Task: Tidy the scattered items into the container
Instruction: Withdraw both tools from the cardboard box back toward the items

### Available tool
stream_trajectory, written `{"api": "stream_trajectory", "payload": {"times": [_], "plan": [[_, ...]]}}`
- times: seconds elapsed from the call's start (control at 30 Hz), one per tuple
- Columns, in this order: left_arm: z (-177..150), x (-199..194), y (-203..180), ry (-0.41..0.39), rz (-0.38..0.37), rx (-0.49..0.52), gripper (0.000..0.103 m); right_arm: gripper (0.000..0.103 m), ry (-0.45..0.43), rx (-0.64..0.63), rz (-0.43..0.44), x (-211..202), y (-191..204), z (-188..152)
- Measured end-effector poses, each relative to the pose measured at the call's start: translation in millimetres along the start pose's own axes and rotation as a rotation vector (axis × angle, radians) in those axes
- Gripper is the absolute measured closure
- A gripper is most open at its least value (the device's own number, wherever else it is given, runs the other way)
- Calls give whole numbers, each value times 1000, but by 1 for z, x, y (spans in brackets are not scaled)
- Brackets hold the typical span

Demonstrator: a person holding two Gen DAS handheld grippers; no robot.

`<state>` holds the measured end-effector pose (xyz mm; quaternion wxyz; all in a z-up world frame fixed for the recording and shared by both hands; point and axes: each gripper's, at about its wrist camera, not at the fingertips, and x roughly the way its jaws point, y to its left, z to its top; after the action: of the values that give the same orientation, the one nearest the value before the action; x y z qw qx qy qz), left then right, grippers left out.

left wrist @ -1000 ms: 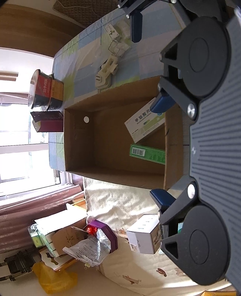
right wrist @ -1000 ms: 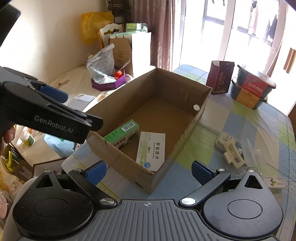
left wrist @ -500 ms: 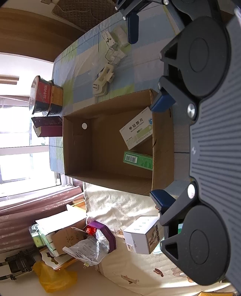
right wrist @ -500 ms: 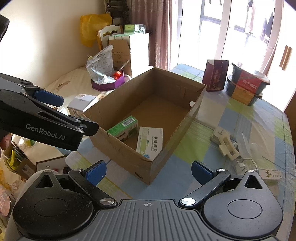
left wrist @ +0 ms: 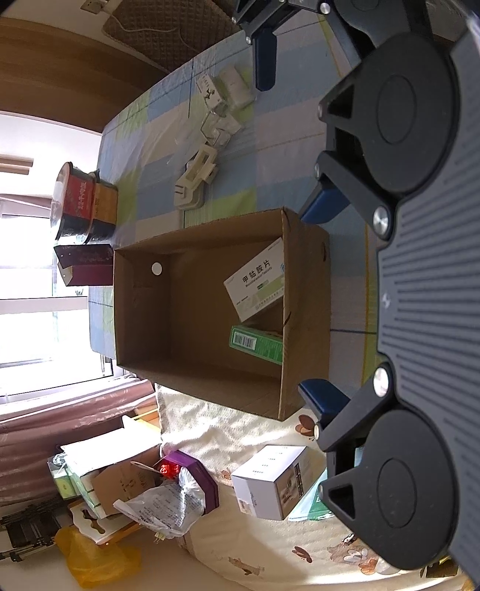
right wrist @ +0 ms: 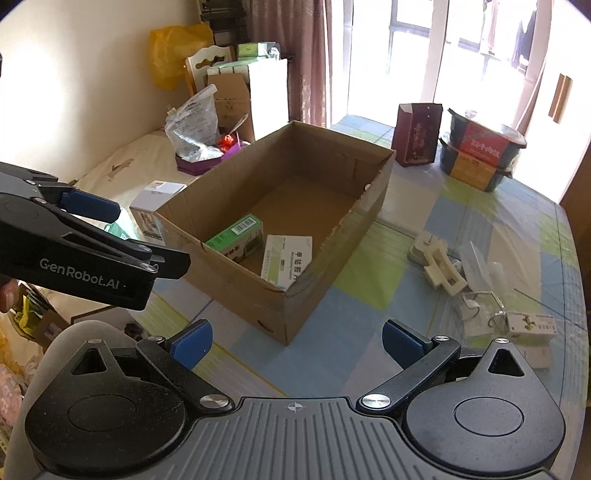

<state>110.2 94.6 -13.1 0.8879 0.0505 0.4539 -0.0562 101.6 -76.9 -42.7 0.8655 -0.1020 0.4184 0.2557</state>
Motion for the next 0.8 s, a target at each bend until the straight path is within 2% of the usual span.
{"api": "stream_trajectory", "payload": {"times": [0.8], "plan": [[2, 8, -43, 24, -41, 11, 14, 0, 5, 101, -47, -14, -46, -19]]}}
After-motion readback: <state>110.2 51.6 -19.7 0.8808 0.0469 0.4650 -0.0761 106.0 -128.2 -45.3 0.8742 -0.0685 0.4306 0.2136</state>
